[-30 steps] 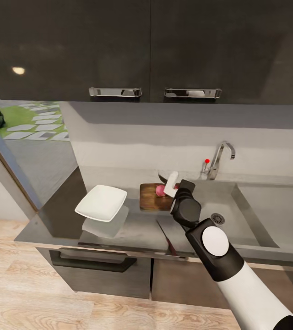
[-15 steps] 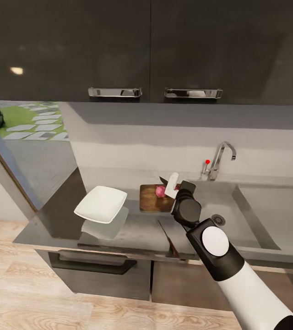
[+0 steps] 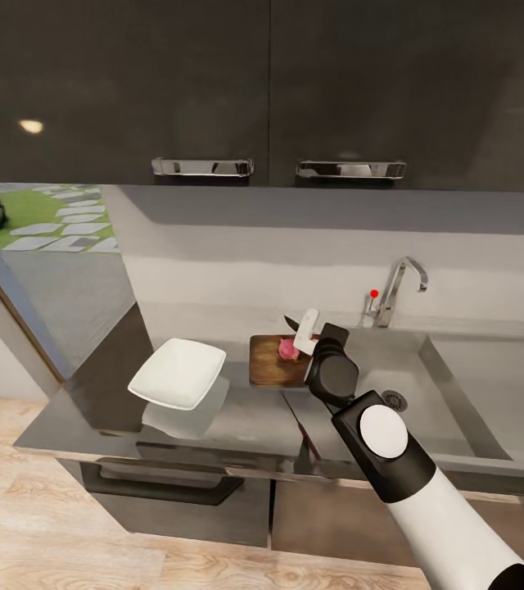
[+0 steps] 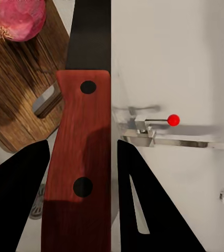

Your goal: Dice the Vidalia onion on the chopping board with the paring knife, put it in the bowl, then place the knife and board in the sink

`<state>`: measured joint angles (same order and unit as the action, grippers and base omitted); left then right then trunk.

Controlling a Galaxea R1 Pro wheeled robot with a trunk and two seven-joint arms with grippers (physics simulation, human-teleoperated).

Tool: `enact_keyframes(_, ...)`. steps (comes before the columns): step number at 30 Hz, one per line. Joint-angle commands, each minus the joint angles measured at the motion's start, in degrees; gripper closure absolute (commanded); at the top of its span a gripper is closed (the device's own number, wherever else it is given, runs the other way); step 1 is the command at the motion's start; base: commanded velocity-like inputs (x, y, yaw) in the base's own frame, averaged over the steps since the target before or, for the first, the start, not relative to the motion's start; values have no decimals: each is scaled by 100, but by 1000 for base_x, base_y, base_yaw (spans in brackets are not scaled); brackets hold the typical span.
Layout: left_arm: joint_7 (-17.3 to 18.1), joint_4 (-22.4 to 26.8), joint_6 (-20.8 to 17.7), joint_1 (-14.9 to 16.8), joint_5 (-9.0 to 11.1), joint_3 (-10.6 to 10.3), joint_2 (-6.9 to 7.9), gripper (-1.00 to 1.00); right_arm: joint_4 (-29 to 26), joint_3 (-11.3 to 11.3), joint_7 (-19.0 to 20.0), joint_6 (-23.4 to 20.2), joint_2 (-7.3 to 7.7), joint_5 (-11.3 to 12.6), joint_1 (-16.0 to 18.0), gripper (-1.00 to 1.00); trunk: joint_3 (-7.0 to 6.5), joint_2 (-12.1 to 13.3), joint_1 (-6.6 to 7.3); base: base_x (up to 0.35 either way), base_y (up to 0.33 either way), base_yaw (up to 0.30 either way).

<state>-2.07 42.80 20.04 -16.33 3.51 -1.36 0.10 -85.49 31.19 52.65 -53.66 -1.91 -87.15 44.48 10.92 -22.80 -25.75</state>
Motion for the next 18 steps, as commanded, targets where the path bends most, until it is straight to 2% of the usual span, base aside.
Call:
enact_keyframes(1, -21, 5, 8, -2, 36, -14, 2, -100, -2, 10, 60, -23, -5, -63, 8, 100, 11, -11, -4, 3, 0, 0)
enact_keyframes(10, -21, 0, 8, -2, 36, -14, 5, -100, -1, 10, 64, -47, -7, -71, 8, 100, 14, -11, -4, 0, 0, 0)
enact_keyframes(18, -21, 0, 8, -2, 36, -14, 2, -100, 58, 10, 70, -40, 6, -65, 8, 100, 74, -11, -4, 0, 0, 0)
